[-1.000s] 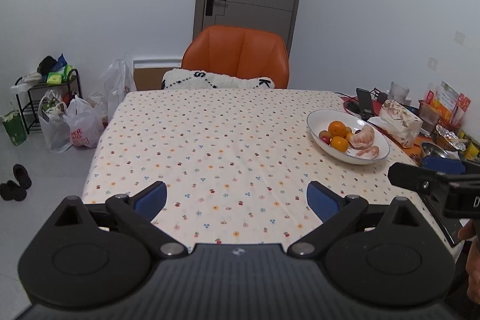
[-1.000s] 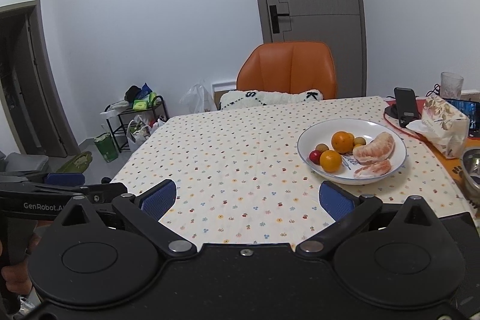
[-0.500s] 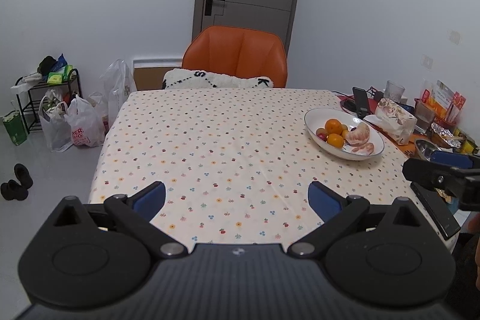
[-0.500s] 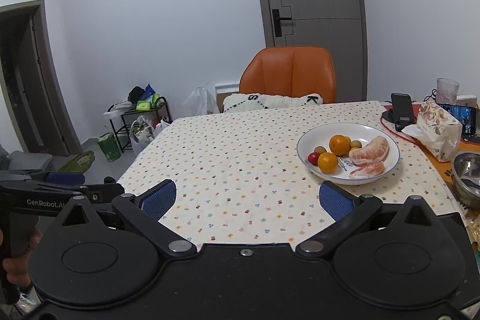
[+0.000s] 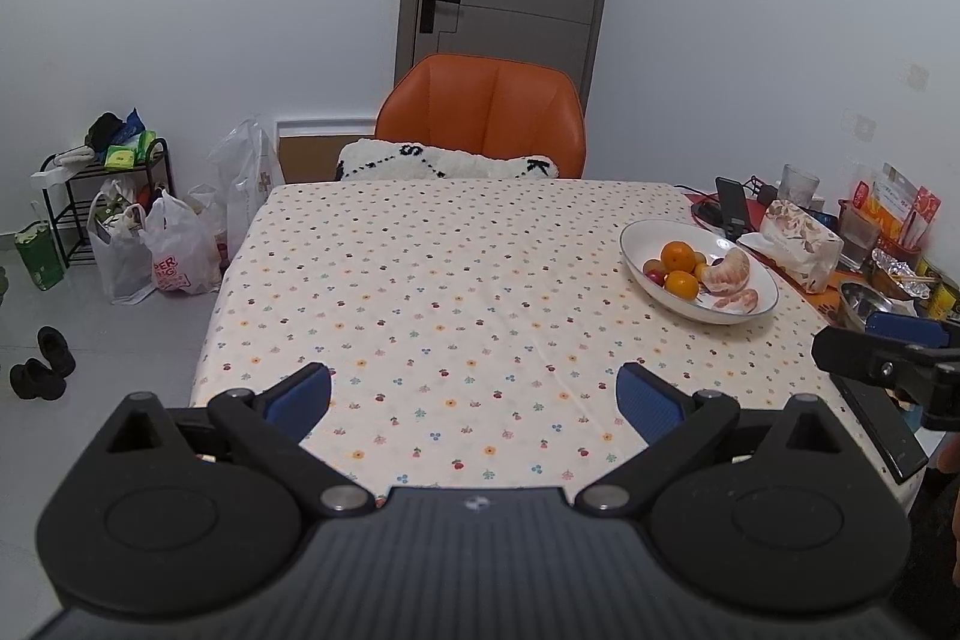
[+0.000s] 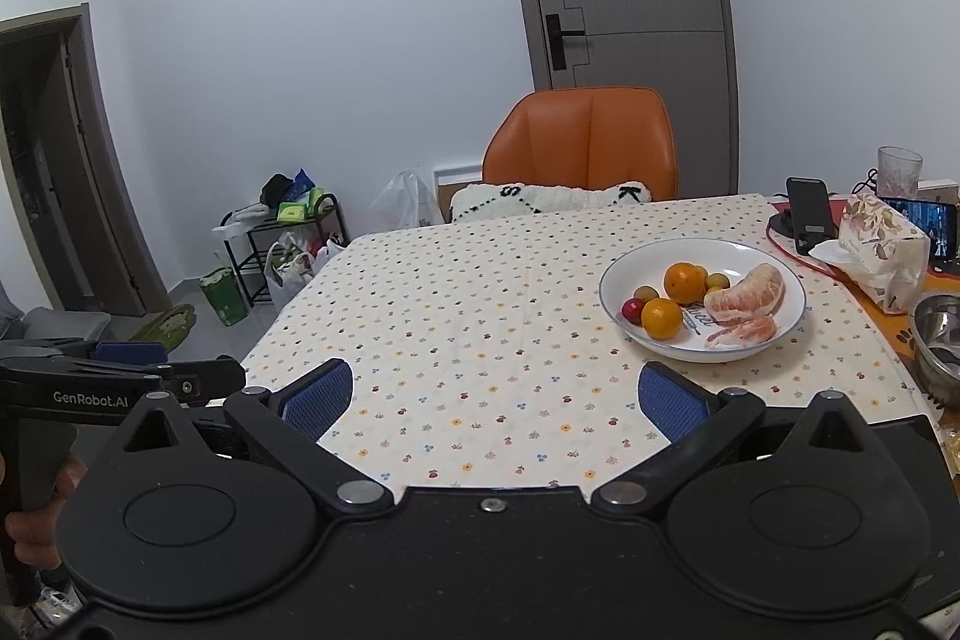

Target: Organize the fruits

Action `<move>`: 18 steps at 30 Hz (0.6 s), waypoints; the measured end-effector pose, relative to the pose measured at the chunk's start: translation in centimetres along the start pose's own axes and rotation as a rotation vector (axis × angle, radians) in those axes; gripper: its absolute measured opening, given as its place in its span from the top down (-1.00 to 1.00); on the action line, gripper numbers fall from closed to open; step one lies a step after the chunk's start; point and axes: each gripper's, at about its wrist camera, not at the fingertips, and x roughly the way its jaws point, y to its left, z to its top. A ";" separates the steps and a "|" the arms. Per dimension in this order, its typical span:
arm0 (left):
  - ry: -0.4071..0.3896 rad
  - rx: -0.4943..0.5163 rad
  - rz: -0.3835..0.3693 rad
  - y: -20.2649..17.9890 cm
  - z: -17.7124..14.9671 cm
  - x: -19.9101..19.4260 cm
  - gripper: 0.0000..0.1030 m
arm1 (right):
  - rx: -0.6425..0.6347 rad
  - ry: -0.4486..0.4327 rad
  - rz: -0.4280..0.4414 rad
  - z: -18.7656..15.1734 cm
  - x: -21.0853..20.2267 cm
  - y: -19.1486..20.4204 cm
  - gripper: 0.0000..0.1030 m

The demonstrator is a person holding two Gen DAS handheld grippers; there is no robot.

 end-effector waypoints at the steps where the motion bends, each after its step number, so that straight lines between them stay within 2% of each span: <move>1: 0.000 0.003 0.001 0.0 0.0 0.0 -0.95 | 0.001 0.000 0.001 0.0 0.0 0.0 -1.00; 18: -0.001 0.006 0.017 -0.1 -0.1 0.0 -0.95 | 0.000 0.004 0.002 0.0 0.1 0.1 -1.00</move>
